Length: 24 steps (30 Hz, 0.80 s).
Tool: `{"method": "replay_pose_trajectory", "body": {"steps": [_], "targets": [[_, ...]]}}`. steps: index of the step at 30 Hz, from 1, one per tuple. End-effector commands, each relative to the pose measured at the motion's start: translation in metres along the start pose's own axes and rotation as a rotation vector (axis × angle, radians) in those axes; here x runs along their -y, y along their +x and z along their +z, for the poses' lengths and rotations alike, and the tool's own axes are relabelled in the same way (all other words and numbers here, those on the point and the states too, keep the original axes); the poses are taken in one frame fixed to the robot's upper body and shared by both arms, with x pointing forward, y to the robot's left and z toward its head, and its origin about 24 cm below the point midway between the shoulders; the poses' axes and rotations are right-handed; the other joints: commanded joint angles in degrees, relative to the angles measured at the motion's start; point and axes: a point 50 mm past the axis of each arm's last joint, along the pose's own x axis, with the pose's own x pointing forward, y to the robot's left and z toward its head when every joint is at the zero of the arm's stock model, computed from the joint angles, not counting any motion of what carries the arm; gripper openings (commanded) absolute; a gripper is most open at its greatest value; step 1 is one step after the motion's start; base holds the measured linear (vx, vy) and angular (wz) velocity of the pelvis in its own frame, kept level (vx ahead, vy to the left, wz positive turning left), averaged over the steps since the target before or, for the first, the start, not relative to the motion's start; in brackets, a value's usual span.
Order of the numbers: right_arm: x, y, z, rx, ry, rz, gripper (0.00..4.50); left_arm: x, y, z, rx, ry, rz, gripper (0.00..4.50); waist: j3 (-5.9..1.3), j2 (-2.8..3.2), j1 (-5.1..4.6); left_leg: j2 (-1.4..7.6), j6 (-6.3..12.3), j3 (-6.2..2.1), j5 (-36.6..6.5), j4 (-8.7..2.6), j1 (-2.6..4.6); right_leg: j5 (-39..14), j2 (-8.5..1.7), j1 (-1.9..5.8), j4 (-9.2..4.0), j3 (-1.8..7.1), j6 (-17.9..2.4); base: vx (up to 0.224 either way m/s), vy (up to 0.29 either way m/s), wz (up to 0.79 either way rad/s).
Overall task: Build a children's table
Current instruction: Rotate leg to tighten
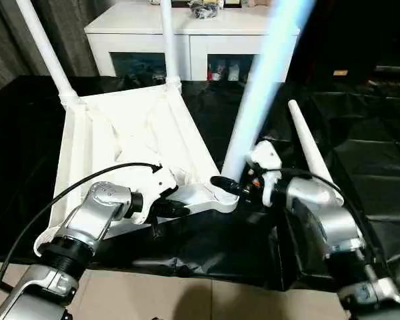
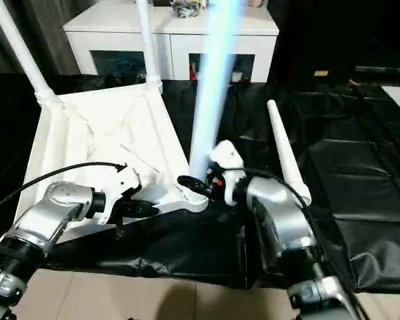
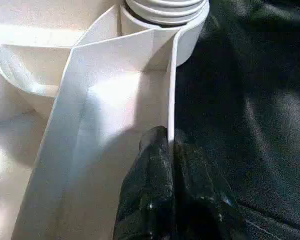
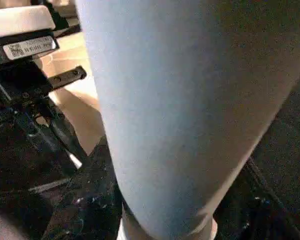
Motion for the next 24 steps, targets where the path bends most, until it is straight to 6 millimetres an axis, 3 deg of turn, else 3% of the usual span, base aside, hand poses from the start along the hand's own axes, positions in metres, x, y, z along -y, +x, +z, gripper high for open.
{"method": "replay_pose_trajectory", "body": {"steps": [1, 8, 12, 16, 20, 24], "targets": [[-0.021, 0.007, -0.035, -0.174, 0.098, 0.158, 1.87, 0.001, 0.003, -0.003, 0.013, -0.029, 0.039, 0.00, -2.81, -0.69, -0.38, 3.79, -1.03, -2.17, -18.48, -5.32, 1.13, -19.60, -3.86, 1.51, -4.72, 3.12, -10.80, 0.000, 0.000, 0.00], [-0.013, 0.009, -0.044, -0.226, 0.154, 0.149, 1.87, 0.001, 0.005, -0.002, 0.010, -0.026, 0.036, 0.00, -2.89, -0.60, -0.35, 3.75, -1.08, -2.16, -18.66, -5.22, 1.20, -19.74, -4.04, 1.57, -4.78, 3.10, -11.49, 0.000, 0.000, 0.00], [-0.007, 0.010, -0.045, -0.207, 0.211, 0.121, 1.87, 0.001, 0.005, -0.002, 0.006, -0.024, 0.032, 0.00, -2.63, -0.45, -0.62, 3.82, -2.40, -2.45, -22.64, -5.54, 1.44, -23.09, -4.00, 1.36, -5.15, 3.06, -10.55, 0.000, 0.000, 0.00], [-0.002, 0.010, -0.046, -0.193, 0.229, 0.098, 1.87, 0.000, 0.004, -0.002, -0.001, -0.023, 0.030, 0.00, -2.74, -0.60, -0.77, 3.78, -2.67, -2.48, -23.76, -5.54, 1.58, -23.13, -3.96, 1.24, -5.22, 3.12, -10.61, 0.000, 0.000, 0.00], [0.007, 0.009, -0.043, -0.118, 0.274, 0.026, 1.87, 0.000, 0.004, -0.003, -0.002, -0.022, 0.032, 0.00, -2.69, -0.60, -0.74, 3.81, -2.52, -2.46, -23.32, -5.59, 1.39, -22.40, -4.04, 1.34, -5.17, 3.13, -11.10, 0.000, 0.000, 0.00], [0.015, 0.003, -0.043, -0.033, 0.342, -0.066, 1.87, 0.000, 0.003, -0.003, -0.003, -0.022, 0.037, 0.00, -2.56, -0.38, -1.19, 3.78, -2.93, -2.64, -25.78, -5.71, 1.59, -25.07, -4.02, 1.10, -5.57, 3.05, -10.50, 0.000, 0.000, 0.00]]}}
